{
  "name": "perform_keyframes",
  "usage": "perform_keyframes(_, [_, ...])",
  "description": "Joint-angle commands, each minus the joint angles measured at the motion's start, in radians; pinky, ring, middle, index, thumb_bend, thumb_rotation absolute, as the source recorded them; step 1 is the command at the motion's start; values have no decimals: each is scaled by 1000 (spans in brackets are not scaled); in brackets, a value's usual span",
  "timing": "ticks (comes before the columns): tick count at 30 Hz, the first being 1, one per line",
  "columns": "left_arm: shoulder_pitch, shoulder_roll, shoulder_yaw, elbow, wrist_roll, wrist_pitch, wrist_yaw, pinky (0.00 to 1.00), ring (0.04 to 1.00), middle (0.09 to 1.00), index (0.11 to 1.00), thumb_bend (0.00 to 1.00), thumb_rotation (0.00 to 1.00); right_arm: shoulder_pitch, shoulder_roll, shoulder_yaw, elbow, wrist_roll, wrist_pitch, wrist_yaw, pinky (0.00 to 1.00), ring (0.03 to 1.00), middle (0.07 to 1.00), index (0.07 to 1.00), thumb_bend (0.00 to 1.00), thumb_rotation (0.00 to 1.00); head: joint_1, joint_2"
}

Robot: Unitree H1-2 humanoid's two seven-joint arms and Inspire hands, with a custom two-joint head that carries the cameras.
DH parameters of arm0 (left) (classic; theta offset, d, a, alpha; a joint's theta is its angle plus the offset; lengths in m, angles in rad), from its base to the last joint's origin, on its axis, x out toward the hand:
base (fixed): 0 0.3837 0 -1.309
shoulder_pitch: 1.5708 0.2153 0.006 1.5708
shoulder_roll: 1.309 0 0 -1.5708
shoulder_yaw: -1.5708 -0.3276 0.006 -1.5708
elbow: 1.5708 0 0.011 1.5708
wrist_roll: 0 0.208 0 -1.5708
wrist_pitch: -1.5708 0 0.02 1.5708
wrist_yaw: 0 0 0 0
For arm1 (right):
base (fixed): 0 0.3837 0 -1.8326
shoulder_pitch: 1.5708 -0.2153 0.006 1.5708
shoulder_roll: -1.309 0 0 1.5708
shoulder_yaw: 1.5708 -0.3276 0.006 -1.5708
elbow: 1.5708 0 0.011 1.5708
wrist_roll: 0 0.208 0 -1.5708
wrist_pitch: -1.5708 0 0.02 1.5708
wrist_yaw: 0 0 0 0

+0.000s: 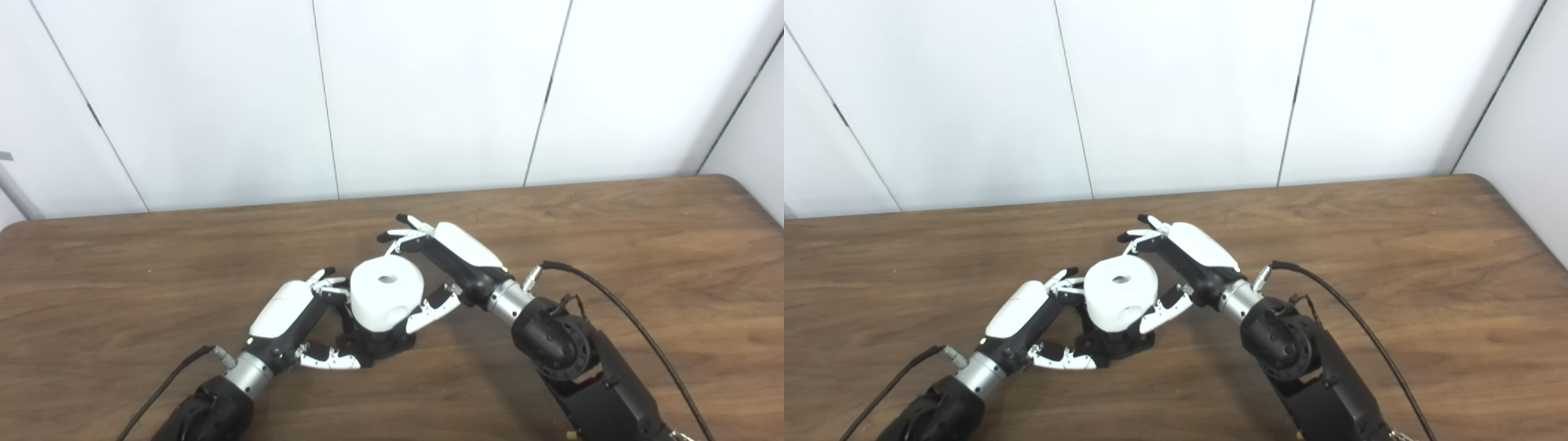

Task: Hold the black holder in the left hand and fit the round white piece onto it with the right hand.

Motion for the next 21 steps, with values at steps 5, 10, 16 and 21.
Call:
perform_keyframes(5, [8,0,-16,-14,8,8,-38,982,849,653,482,523,51,-16,-10,-6,-25,1,-25,-9,1000,1000,854,485,516,152,6,3])
perform_keyframes(10, [8,-1,-13,-15,13,10,-33,983,849,654,482,523,51,-2,-11,2,-34,5,-19,7,1000,1000,858,485,516,152,7,6])
perform_keyframes(16, [7,-3,-12,-19,15,13,-33,990,851,654,481,523,51,10,-18,11,-46,0,-9,23,1000,1000,858,485,516,151,9,12])
perform_keyframes(21, [5,-5,-12,-19,17,14,-31,989,851,653,481,523,50,18,-24,13,-54,-2,-12,33,1000,1000,855,485,516,151,12,17])
